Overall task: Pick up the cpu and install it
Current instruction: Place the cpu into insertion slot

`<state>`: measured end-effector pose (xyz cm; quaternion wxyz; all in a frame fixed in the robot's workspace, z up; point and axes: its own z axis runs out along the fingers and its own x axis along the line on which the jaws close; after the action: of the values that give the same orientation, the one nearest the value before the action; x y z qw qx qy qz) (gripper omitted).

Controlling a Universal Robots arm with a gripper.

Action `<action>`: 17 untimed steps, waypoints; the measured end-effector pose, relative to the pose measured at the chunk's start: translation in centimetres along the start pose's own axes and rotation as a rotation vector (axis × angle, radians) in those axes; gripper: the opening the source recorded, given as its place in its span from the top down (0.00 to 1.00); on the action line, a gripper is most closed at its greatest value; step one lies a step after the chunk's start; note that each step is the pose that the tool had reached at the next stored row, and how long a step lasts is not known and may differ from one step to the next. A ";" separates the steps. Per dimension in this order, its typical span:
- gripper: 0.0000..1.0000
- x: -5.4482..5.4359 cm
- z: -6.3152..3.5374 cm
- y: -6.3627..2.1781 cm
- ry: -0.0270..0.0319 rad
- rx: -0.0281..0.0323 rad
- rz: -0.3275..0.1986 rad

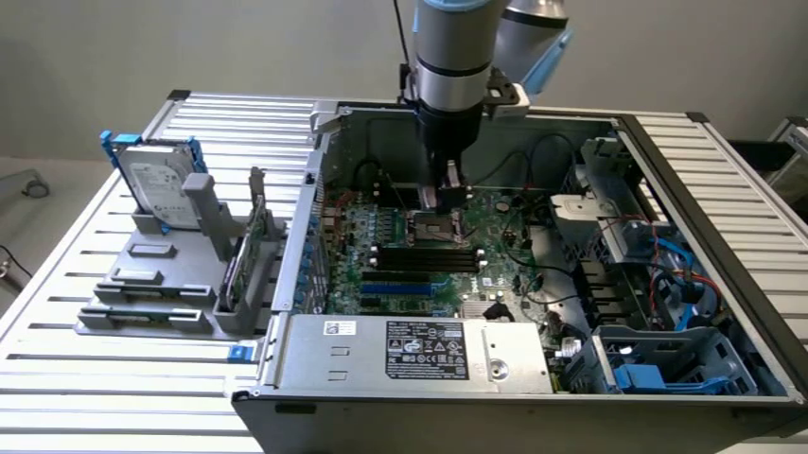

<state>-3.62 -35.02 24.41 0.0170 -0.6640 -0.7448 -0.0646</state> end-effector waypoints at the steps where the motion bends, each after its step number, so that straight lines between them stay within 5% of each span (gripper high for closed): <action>1: 0.45 0.0 0.18 -0.02 -0.0015 -0.0016 0.014; 9: 0.45 -0.2 1.61 -0.32 -0.0135 -0.0122 0.114; 17: 0.45 -0.2 2.23 -0.78 -0.0200 -0.0147 0.132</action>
<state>-4.24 -35.02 22.13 0.0088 -0.7122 -0.6991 -0.0622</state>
